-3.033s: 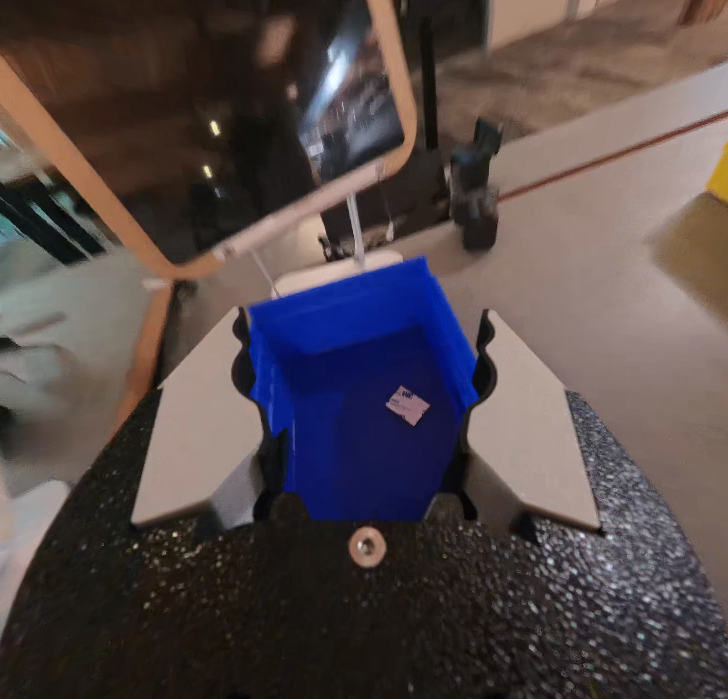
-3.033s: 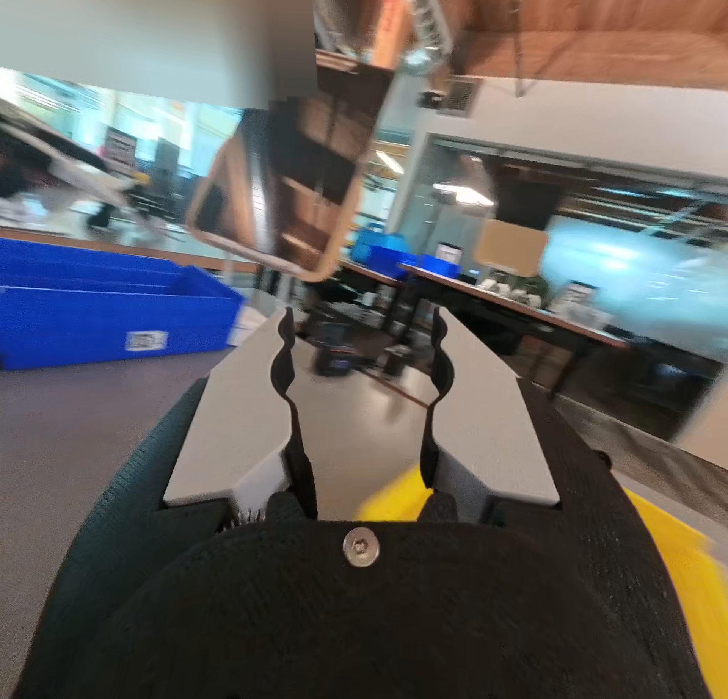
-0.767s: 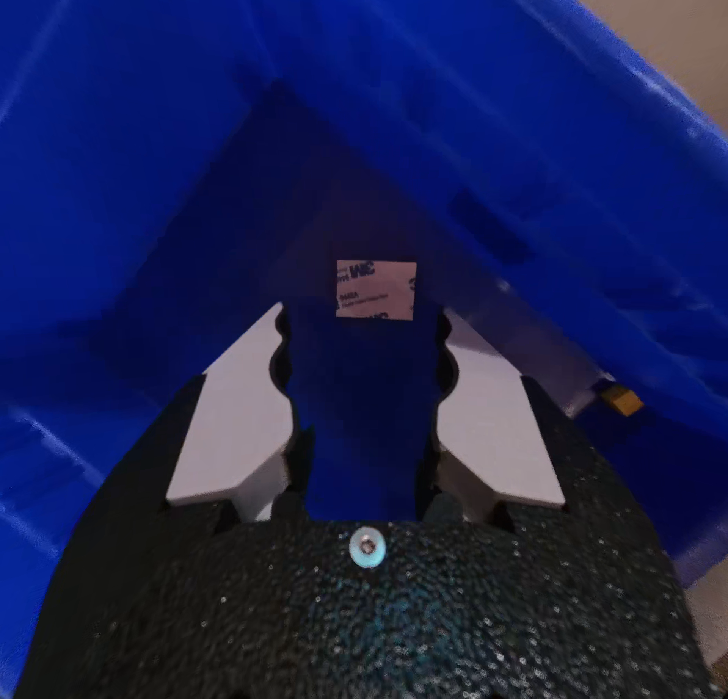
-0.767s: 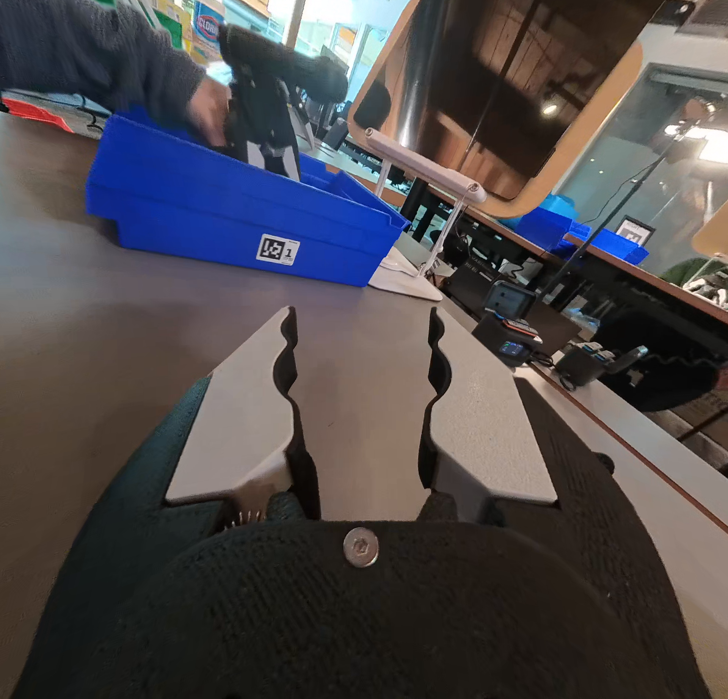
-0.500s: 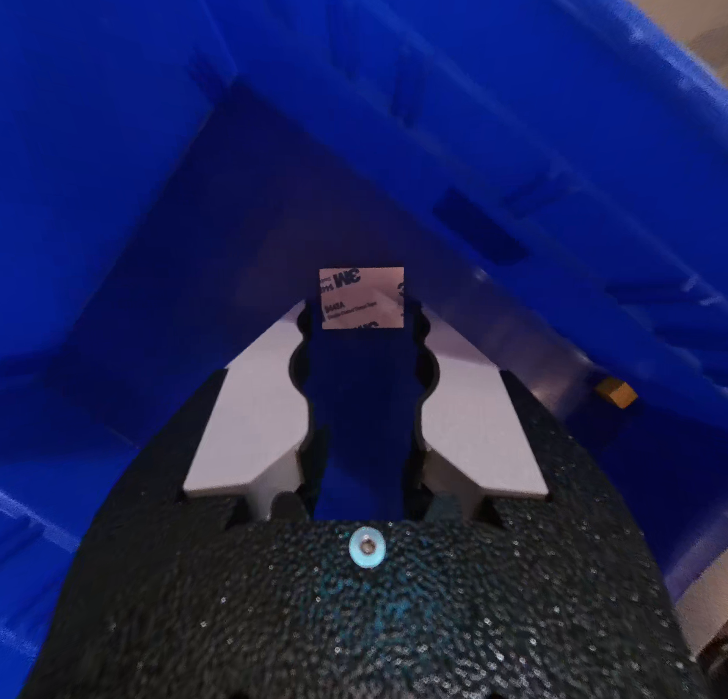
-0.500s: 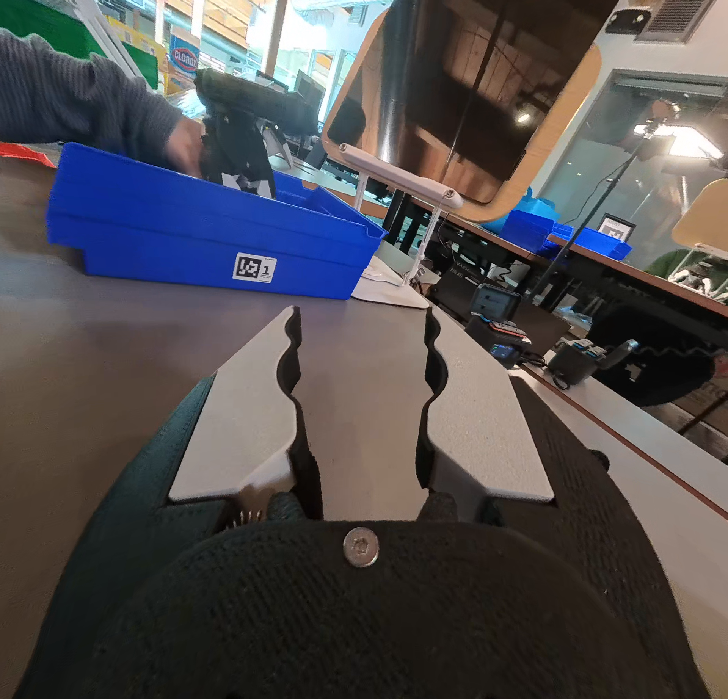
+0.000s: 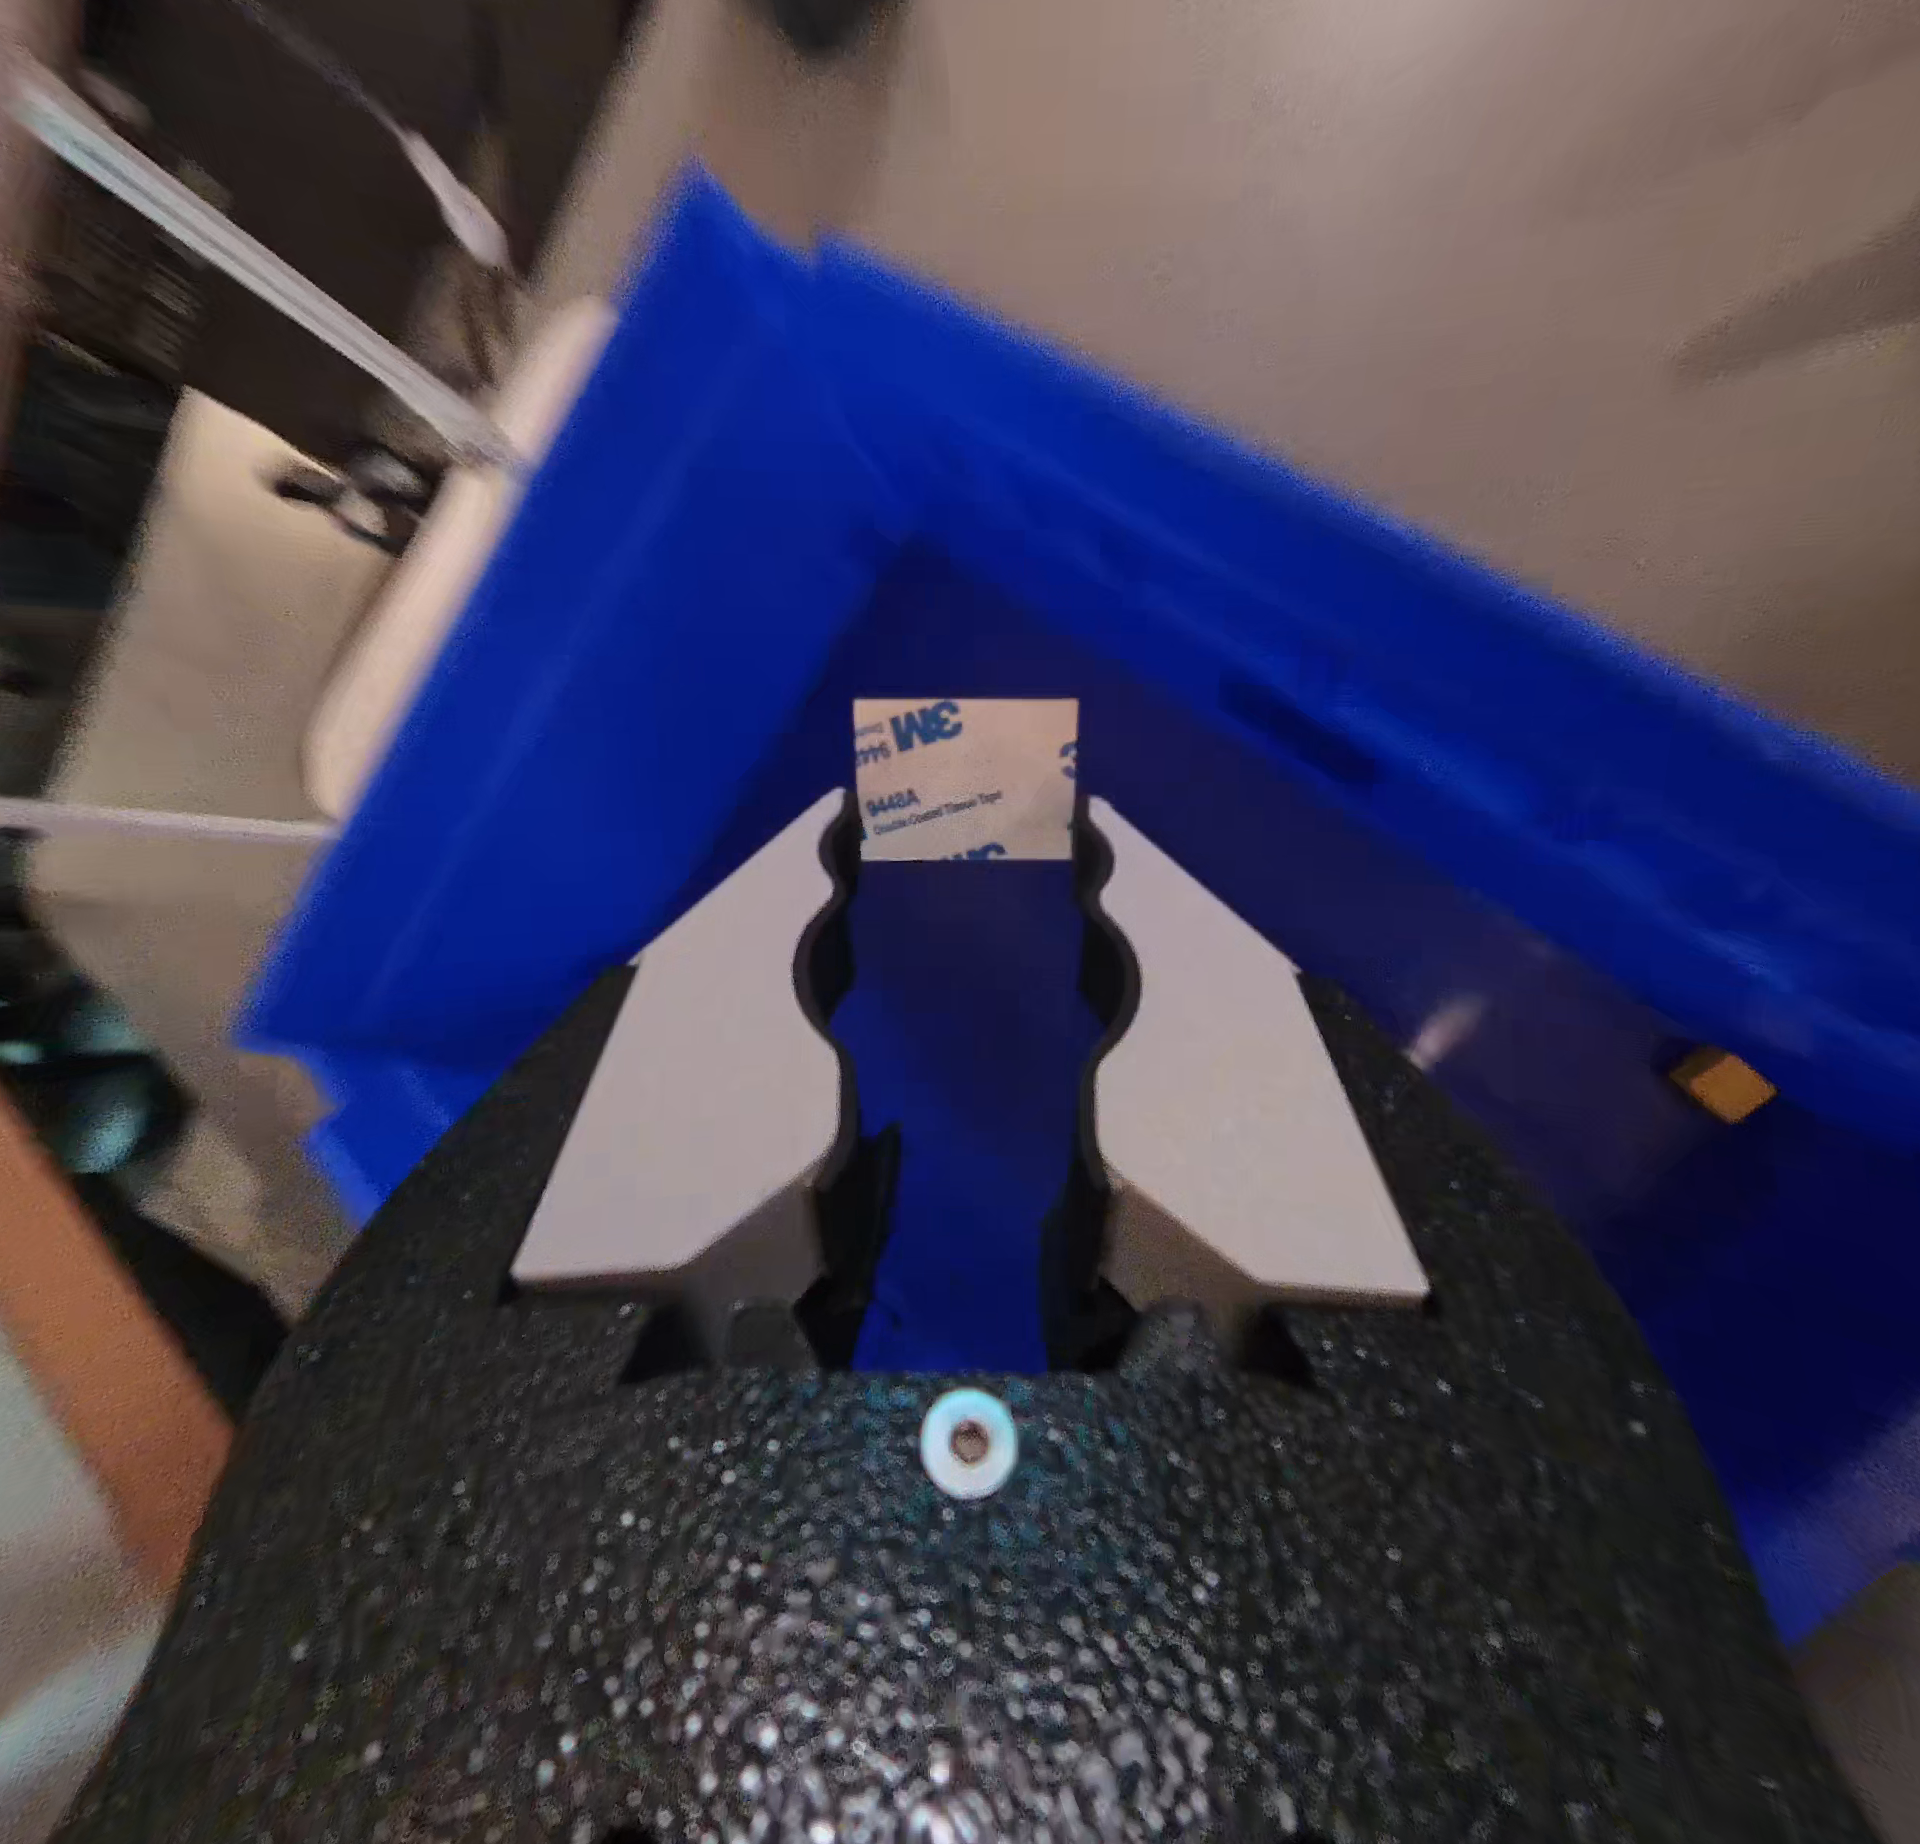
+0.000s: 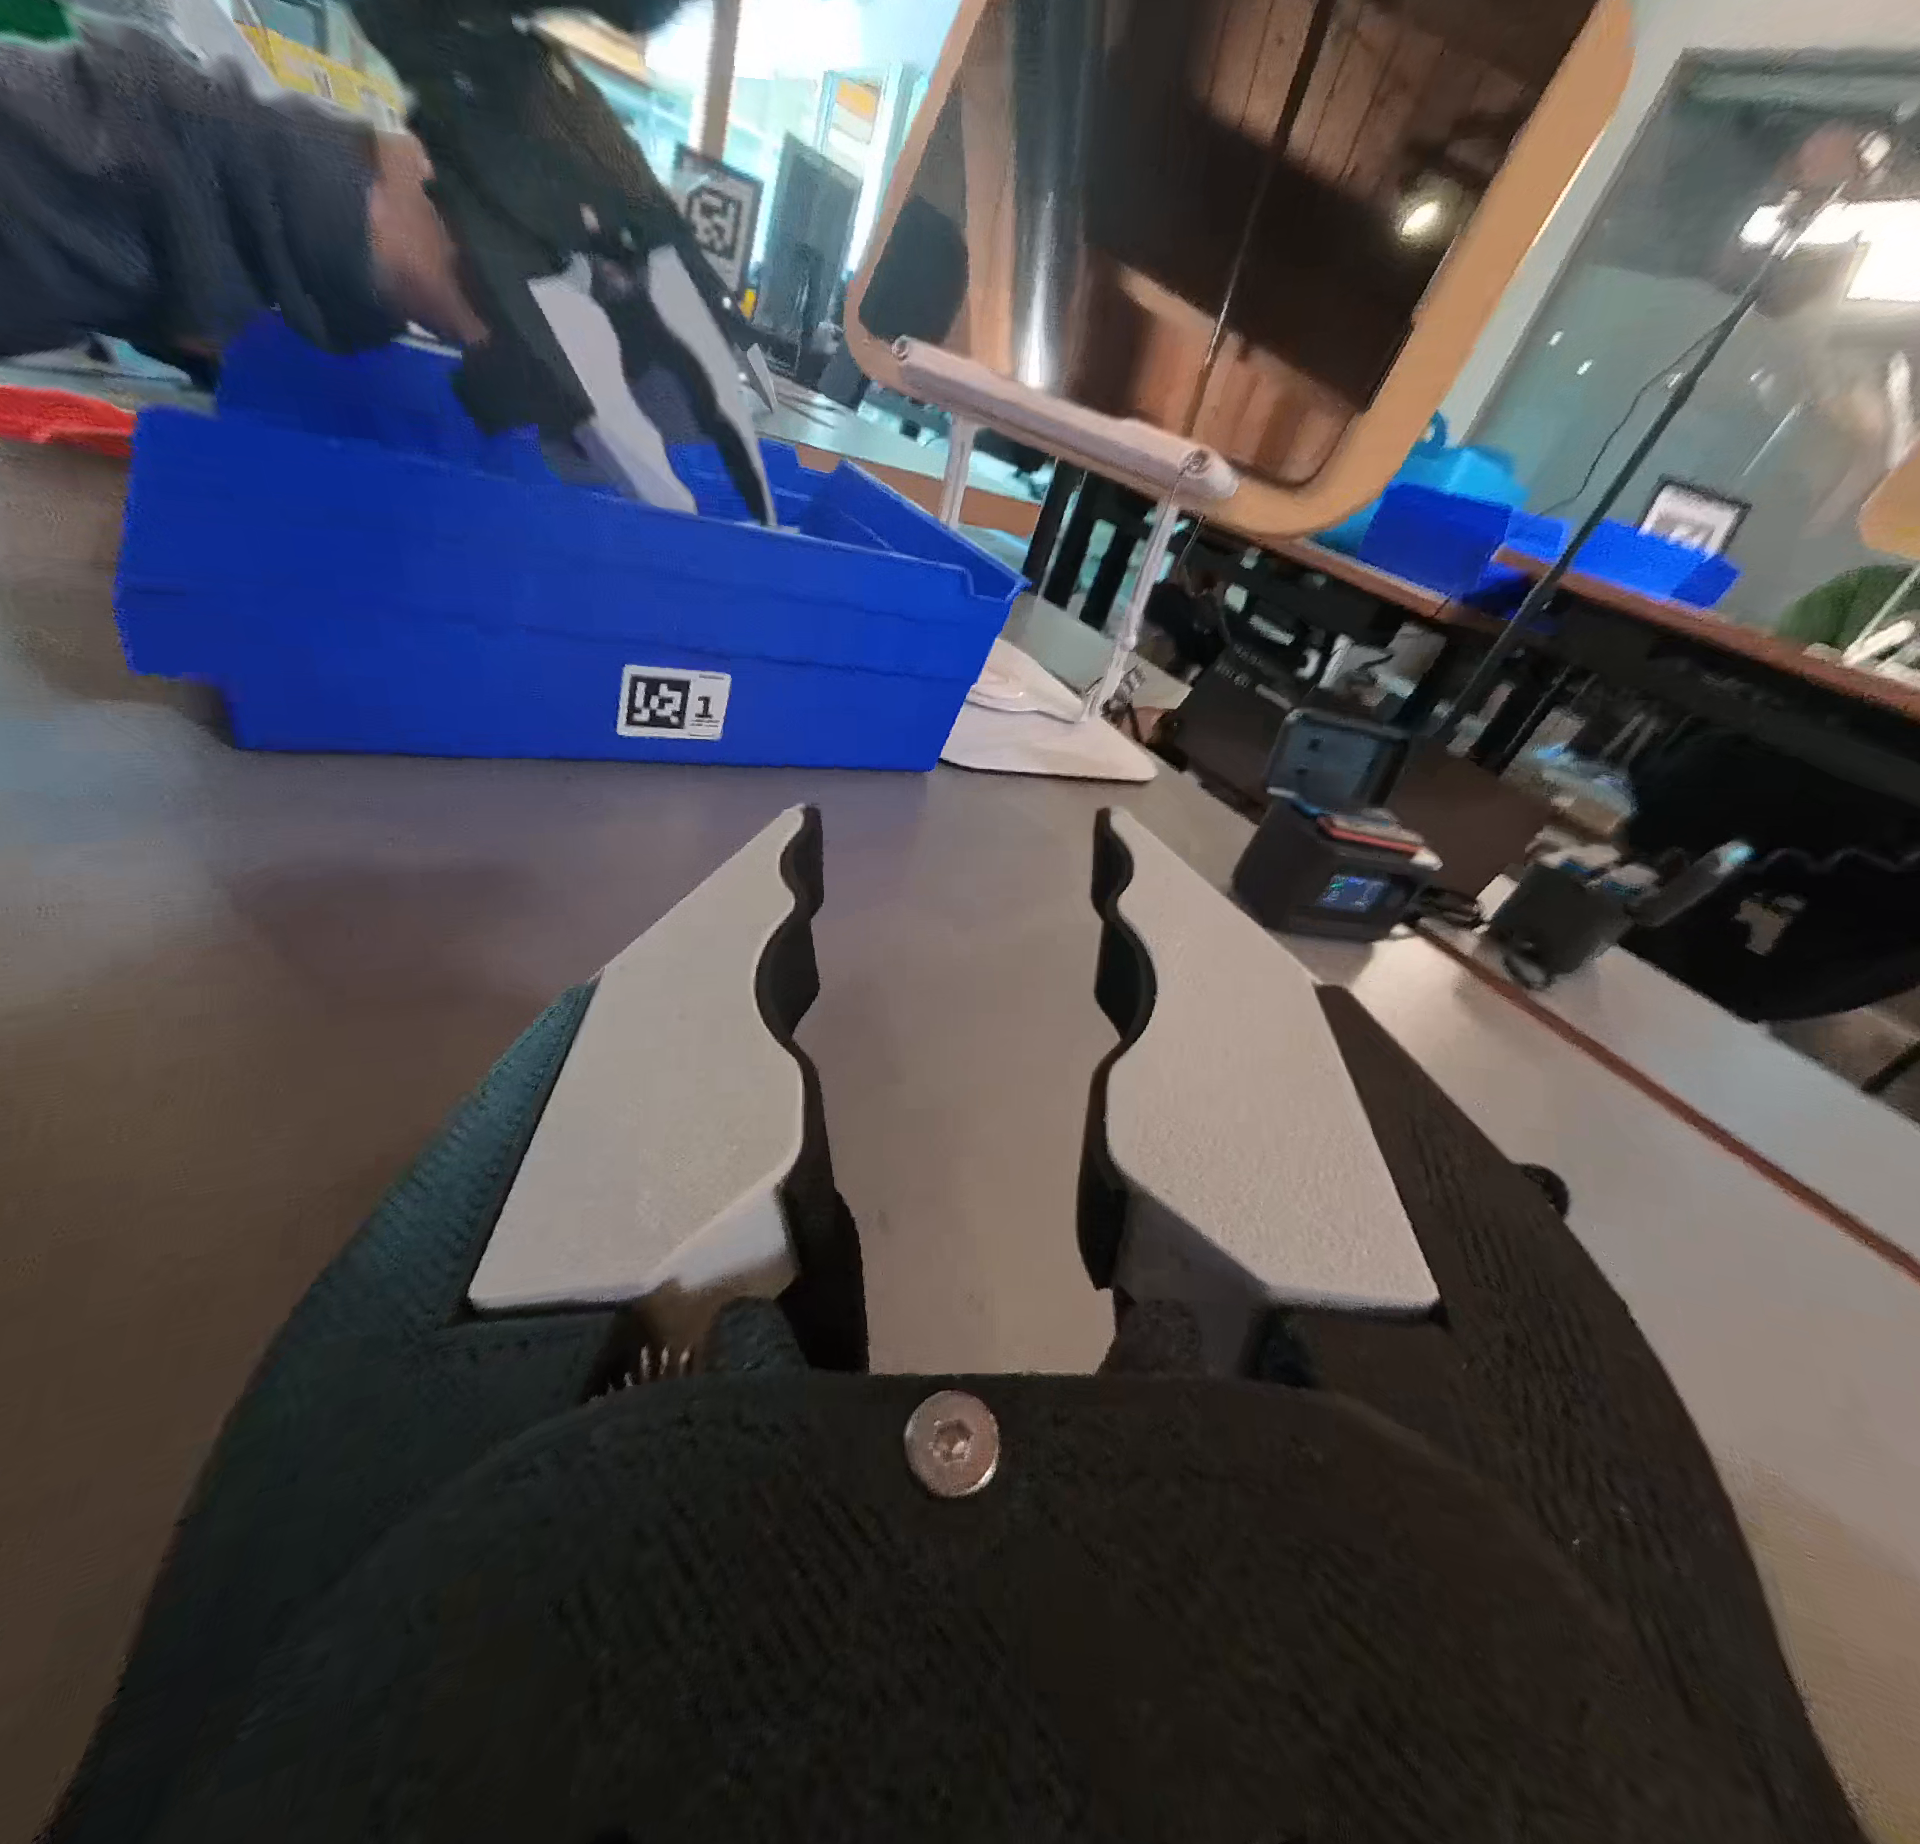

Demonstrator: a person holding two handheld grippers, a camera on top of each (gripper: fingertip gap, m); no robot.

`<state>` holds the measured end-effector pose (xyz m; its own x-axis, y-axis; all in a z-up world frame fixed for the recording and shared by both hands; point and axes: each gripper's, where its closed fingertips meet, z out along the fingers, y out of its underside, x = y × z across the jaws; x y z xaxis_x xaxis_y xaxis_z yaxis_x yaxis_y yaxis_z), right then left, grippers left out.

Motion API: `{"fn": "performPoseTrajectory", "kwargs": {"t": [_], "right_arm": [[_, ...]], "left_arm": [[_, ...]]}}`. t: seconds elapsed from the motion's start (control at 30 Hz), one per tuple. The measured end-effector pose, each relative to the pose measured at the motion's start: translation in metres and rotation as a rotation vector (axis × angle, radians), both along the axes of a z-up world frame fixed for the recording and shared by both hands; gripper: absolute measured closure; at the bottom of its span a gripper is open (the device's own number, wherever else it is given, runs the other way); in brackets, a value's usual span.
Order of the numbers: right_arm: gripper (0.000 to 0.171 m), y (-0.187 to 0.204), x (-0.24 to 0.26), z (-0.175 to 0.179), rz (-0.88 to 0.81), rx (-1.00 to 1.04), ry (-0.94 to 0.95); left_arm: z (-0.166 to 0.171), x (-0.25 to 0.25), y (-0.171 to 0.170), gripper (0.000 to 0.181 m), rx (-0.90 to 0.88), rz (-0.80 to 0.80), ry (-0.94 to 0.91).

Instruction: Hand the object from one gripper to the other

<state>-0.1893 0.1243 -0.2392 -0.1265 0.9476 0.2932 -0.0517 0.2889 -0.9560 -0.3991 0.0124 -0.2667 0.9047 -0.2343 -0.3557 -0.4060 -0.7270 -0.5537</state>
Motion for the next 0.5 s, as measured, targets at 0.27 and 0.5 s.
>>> {"fn": "performPoseTrajectory", "kwargs": {"t": [0.27, 0.5], "right_arm": [[0.124, -0.046, -0.055, 0.066, 0.322, -0.601, -0.297], [0.141, -0.054, -0.049, 0.094, 0.392, -0.731, -0.301]], "left_arm": [[0.118, 0.096, 0.035, 0.142, 0.362, -0.190, 0.376], [0.130, 0.165, 0.059, 0.142, 0.377, -0.341, 0.576]]}}
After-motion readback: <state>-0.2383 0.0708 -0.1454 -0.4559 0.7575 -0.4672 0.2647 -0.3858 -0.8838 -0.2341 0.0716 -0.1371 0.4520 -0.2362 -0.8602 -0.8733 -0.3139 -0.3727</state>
